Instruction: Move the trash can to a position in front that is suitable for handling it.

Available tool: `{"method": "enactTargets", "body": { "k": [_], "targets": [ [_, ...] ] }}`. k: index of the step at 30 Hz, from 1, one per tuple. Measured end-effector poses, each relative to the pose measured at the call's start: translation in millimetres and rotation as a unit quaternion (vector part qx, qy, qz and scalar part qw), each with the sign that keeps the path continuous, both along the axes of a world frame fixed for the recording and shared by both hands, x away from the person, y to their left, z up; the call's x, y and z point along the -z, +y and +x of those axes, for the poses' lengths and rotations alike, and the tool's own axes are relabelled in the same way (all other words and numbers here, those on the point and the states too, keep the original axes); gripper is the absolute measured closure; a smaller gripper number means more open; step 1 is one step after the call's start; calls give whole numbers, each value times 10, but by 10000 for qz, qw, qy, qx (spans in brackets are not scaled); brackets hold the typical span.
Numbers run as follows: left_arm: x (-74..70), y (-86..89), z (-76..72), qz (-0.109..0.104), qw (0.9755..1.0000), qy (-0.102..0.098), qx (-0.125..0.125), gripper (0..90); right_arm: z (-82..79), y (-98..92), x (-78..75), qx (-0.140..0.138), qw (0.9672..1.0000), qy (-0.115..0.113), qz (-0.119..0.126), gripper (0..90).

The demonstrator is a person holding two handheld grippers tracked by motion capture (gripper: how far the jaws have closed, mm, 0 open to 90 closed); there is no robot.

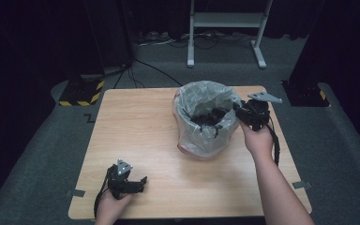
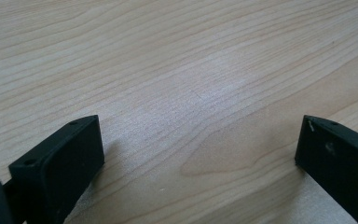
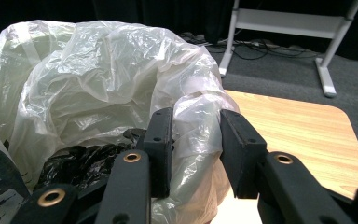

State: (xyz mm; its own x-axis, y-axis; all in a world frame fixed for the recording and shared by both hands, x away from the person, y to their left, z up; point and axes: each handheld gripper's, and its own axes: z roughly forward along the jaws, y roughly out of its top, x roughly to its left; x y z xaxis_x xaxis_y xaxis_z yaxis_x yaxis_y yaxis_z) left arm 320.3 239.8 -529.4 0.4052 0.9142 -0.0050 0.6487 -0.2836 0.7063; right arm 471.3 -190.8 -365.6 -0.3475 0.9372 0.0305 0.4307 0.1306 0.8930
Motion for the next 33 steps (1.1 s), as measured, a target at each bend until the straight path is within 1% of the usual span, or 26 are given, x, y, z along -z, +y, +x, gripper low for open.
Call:
{"method": "enactTargets", "body": {
  "k": [6, 8, 9, 10, 12, 15, 16, 18, 20, 21, 22, 23, 24, 25, 26, 27, 28, 30, 32, 33],
  "targets": [
    [-1, 0, 0, 0, 10000, 3, 0, 9, -151, 44, 13, -193, 9998, -72, 11, 658],
    [0, -1, 0, 3, 10000, -3, -4, 9, -245, 70, 20, -289, 9995, -117, 14, 658],
    [0, -1, 0, 2, 10000, -1, -5, 9, -245, 70, 20, -289, 9995, -117, 14, 658],
    [-1, 1, 0, 9, 10000, -2, -1, 10, -311, 85, 26, -334, 9993, -143, 40, 658],
    [-1, 1, 0, 10, 10000, 0, 0, 9, -335, 90, 28, -352, 9992, -163, 42, 657],
    [-1, 0, 0, 1, 10000, 6, 1, 9, -456, 117, 34, -427, 9988, -213, 70, 657],
    [-2, 1, 0, 10, 10000, 1, 0, 10, -518, 129, 39, -467, 9986, -254, 83, 655],
    [-1, 0, 0, -1, 10000, 2, -1, 9, -544, 133, 41, -486, 9984, -275, 82, 655],
    [-1, 1, 0, 8, 10000, 0, -1, 9, -663, 154, 53, -552, 9978, -359, 114, 655],
    [-1, 0, 0, 12, 10000, -4, -4, 9, -663, 154, 53, -552, 9978, -359, 114, 655],
    [-2, 1, 0, 13, 10000, 0, 1, 9, -728, 166, 58, -605, 9973, -392, 149, 655],
    [-1, 1, 0, 11, 10000, 0, 0, 9, -728, 166, 58, -605, 9973, -392, 149, 655],
    [-1, 0, -1, 5, 10000, 2, -1, 10, -791, 181, 65, -664, 9967, -424, 186, 655],
    [-1, 0, -1, 13, 10000, -1, -3, 10, -791, 181, 65, -664, 9967, -424, 186, 655],
    [-1, 0, -1, 13, 10000, -2, -3, 10, -853, 197, 72, -701, 9963, -452, 216, 654],
    [-1, 0, -1, 13, 10000, -1, -3, 10, -853, 197, 72, -701, 9963, -452, 216, 654],
    [-3, 1, -1, 16, 10000, 11, 2, 9, -910, 216, 75, -758, 9957, -472, 235, 653],
    [-4, 1, -1, 17, 10000, 11, 3, 9, -931, 223, 76, -784, 9955, -480, 233, 652],
    [-4, 2, -1, 20, 10000, 12, 5, 9, -1021, 263, 81, -887, 9944, -529, 246, 650],
    [-3, 2, -1, 18, 10000, 11, 4, 9, -1021, 263, 81, -887, 9944, -529, 246, 650]
  ]
}}
